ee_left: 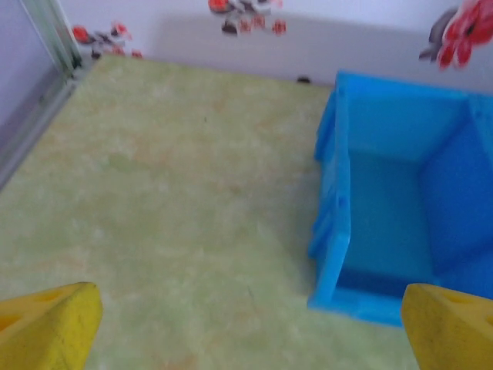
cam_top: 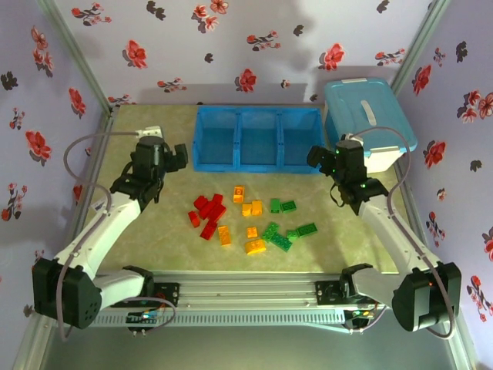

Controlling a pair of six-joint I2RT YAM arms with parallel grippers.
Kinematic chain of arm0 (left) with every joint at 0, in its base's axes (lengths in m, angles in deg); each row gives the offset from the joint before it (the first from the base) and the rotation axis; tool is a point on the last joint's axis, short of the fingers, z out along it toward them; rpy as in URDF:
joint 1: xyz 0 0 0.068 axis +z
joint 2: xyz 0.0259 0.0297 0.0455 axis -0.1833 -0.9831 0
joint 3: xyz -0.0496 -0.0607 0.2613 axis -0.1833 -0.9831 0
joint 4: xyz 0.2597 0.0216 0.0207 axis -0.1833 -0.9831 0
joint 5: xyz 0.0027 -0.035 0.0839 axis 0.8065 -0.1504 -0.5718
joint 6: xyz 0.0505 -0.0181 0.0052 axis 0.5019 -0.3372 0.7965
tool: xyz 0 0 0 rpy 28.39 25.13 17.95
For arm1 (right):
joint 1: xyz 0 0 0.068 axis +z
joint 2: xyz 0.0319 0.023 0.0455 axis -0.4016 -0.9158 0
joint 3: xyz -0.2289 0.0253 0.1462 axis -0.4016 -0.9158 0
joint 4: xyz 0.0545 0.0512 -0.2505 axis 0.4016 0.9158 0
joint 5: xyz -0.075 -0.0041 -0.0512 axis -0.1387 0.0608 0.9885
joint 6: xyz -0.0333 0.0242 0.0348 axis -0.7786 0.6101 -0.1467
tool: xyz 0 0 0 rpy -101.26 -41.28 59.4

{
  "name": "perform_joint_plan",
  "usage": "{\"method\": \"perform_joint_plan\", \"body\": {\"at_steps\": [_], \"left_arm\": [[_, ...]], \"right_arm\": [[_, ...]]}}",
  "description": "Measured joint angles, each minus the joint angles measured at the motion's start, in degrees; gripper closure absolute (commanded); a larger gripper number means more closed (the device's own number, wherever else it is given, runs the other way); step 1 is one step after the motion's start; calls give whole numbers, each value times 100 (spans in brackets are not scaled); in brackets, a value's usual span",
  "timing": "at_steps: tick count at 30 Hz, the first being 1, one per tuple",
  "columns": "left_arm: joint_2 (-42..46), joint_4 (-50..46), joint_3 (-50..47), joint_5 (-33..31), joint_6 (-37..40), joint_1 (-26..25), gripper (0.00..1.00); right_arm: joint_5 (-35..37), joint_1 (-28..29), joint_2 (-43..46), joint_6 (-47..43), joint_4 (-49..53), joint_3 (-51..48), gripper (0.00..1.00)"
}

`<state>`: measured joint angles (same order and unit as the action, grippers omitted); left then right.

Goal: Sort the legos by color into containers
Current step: Pick up the lego from the center of the table.

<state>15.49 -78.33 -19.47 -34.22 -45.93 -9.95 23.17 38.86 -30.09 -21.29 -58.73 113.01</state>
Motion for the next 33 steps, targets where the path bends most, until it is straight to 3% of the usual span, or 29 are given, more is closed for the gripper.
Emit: {"method": "perform_joint_plan", "body": {"at_steps": [4, 11, 22, 27, 33], "left_arm": [[223, -439, -188, 223, -269, -13, 3], [96, -881, -623, 734, -688, -15, 23], [-310, -1403, -769, 1263, -1185, -579, 21], [-455, -1534, -793, 1318, -1567, -1121, 27], [-649, -1602, -1003, 1311, -1834, -1298, 34]], "right_arm": [[4, 66, 22, -7, 332, 2, 1], [33, 282, -4, -48, 990, 2, 1], [39, 925, -13, -44, 1143, -125, 8], [48, 1165, -160, -13, 1143, -125, 10], [96, 1327, -267, 20, 1143, -125, 10]]}}
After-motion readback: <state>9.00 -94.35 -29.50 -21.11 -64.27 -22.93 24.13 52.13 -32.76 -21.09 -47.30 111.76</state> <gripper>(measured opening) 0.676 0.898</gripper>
